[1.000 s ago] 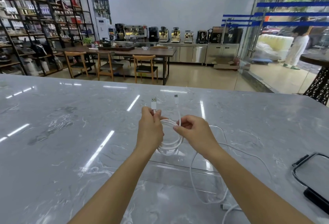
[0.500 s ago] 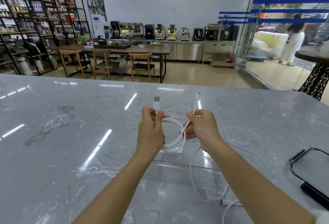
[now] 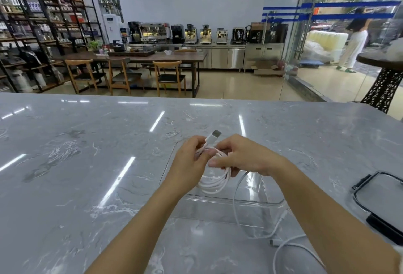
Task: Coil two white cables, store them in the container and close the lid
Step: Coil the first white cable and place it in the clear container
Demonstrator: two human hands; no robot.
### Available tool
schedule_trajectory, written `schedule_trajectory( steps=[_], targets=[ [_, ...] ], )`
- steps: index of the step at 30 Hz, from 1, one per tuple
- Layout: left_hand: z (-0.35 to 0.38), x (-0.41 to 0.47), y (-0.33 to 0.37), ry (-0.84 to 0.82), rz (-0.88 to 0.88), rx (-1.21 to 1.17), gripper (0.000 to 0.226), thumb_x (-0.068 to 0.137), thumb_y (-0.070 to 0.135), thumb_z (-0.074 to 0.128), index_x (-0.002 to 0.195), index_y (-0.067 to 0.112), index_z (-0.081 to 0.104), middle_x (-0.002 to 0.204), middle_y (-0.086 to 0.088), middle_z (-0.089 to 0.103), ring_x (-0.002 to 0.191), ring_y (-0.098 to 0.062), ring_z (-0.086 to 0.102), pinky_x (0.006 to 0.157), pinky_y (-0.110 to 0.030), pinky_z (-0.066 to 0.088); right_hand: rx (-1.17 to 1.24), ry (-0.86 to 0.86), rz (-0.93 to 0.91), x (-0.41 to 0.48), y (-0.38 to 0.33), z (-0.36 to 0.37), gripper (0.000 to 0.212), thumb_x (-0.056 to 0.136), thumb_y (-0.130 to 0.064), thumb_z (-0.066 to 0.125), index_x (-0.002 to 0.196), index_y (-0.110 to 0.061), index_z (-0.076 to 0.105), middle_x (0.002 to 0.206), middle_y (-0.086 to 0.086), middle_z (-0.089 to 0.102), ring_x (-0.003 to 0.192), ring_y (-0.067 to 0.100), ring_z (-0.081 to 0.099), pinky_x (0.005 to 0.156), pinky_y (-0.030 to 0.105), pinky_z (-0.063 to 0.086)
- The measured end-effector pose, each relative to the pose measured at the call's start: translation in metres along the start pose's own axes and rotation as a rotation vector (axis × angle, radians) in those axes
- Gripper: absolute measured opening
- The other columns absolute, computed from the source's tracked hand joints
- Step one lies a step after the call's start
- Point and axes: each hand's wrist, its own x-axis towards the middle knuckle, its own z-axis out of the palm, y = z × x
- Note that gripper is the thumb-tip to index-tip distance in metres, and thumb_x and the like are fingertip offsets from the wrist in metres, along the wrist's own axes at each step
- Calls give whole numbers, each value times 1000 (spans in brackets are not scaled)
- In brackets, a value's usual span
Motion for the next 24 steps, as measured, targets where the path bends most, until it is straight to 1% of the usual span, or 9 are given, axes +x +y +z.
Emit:
schedule_trajectory(
  steps=[2, 4, 6, 9, 11, 13, 15, 19, 24],
  targets=[
    [1, 2, -2, -60, 64, 157, 27, 92, 20, 52, 67, 28, 47, 73, 7, 41, 68, -5, 40, 64, -14, 31, -75, -3, 32, 1, 4, -1, 11, 82, -10, 62, 87, -1, 64, 66, 8, 51, 58, 17, 52, 58, 31, 51],
    [5, 4, -3, 9, 120, 398, 26, 93, 29, 49, 72, 15, 56, 79, 5, 41, 75, -12, 38, 71, -25, 24, -95, 35, 65, 2, 6, 0, 8, 81, -3, 56, 78, -4, 62, 60, 5, 47, 53, 17, 48, 53, 29, 48],
    [8, 5, -4, 43, 100, 461, 36, 91, 38, 49, 79, 6, 61, 78, 0, 49, 78, -20, 42, 72, -30, 24, -112, 62, 59, 2, 7, -1, 17, 81, -4, 56, 67, -10, 60, 56, 4, 46, 51, 18, 46, 49, 25, 42],
    [2, 5, -2, -102, -126, -12, 28, 90, 25, 55, 76, 0, 61, 66, -11, 60, 57, -16, 57, 61, -30, 42, -241, 111, 11, 1, 9, 0, 5, 81, -12, 63, 77, -14, 65, 63, 0, 54, 53, 14, 50, 47, 19, 39],
    [-2, 6, -3, -178, -266, -163, 21, 91, 16, 54, 78, 0, 62, 63, -12, 62, 51, -16, 60, 58, -30, 48, -319, 185, -34, 0, 12, 5, 26, 80, -18, 68, 104, -18, 59, 80, -3, 54, 64, 12, 52, 57, 20, 41],
    [-4, 7, -4, -207, -319, -286, 19, 91, 10, 52, 84, -5, 61, 62, -13, 62, 51, -19, 62, 58, -28, 53, -460, 236, -121, 0, 13, 7, 37, 80, -21, 68, 112, -23, 48, 92, -3, 52, 77, 18, 52, 69, 29, 45],
    [-5, 6, -3, -221, -344, -371, 18, 91, 7, 50, 85, -5, 62, 60, -12, 65, 49, -18, 64, 55, -23, 54, -574, 244, -268, -2, 13, 9, 30, 80, -19, 67, 105, -22, 51, 101, -1, 53, 80, 21, 54, 71, 36, 49],
    [-7, 5, -5, -235, -369, -477, 20, 91, 4, 48, 83, -1, 66, 57, -6, 68, 53, -17, 66, 60, -23, 54, -791, 296, -617, 1, 15, 8, 5, 74, -16, 64, 78, -13, 66, 90, 4, 64, 62, 24, 60, 44, 37, 51],
    [-14, 7, -3, -269, -382, -604, 16, 90, 6, 51, 88, 1, 67, 71, -10, 71, 65, -21, 70, 65, -31, 58, -762, 393, -729, 3, 18, 10, 22, 79, -16, 46, 74, -4, 64, 80, 7, 67, 51, 23, 59, 37, 29, 48]
  ],
)
